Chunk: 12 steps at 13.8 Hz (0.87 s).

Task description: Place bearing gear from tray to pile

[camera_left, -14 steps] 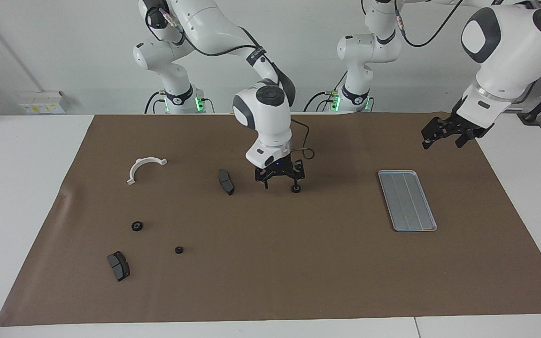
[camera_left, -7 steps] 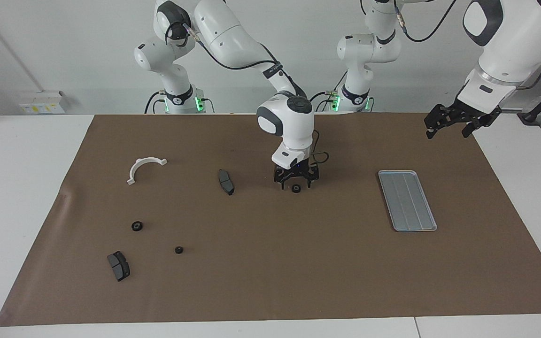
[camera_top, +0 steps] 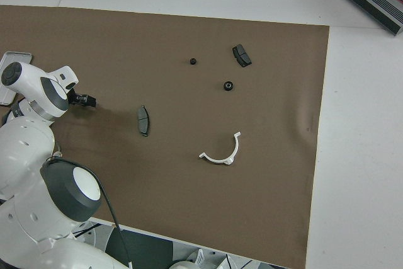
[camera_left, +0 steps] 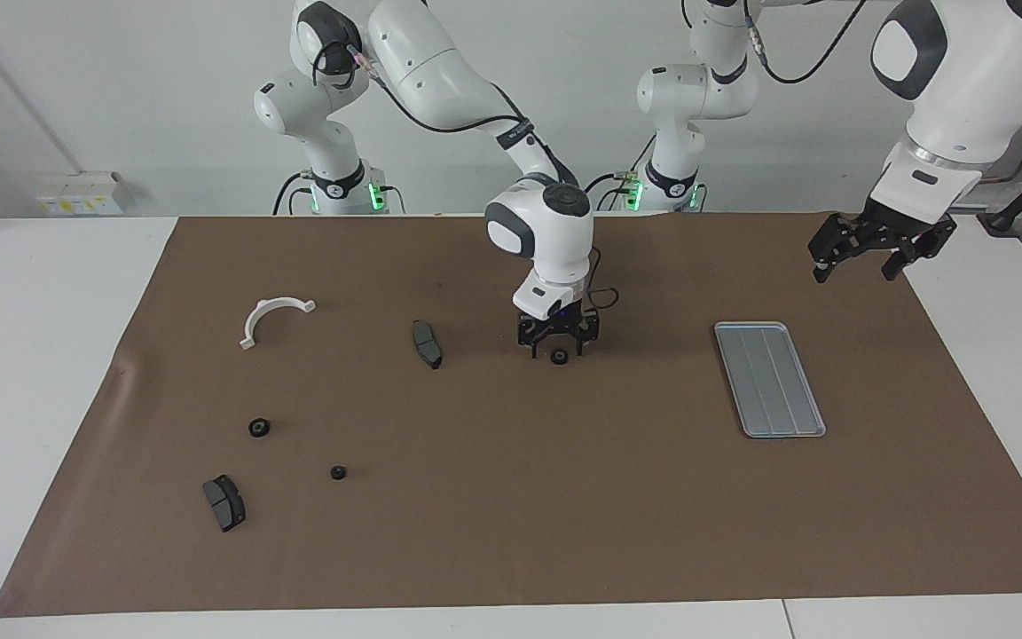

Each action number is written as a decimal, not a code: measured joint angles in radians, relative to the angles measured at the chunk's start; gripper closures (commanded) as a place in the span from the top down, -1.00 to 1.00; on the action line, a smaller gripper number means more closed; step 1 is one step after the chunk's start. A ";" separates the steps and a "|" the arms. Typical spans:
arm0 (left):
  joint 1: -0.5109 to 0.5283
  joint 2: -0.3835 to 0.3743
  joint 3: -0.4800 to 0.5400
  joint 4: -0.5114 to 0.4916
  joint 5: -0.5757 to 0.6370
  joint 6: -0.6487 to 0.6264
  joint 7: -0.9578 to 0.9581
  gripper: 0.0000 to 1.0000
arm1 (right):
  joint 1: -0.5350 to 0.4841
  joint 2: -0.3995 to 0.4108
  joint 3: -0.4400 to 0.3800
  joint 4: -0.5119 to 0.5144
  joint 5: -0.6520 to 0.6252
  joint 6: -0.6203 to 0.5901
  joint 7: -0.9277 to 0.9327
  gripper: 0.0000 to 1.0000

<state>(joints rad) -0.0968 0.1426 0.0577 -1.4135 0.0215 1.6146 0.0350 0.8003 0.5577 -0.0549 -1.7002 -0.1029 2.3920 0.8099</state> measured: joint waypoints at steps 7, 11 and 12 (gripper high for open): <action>0.000 -0.035 -0.001 -0.104 0.000 0.102 0.000 1.00 | 0.001 -0.008 -0.004 -0.001 -0.003 -0.010 0.000 -1.00; 0.000 -0.044 -0.001 -0.115 0.000 0.106 0.000 1.00 | -0.002 -0.011 -0.009 0.032 -0.003 -0.069 0.000 -1.00; 0.000 -0.045 -0.001 -0.117 0.000 0.106 0.000 1.00 | -0.008 -0.021 -0.014 0.043 -0.003 -0.086 0.000 -1.00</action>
<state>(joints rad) -0.0970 0.0974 0.0565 -1.5304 0.0215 1.7205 0.0352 0.7928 0.5367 -0.0690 -1.6569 -0.1061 2.3058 0.8099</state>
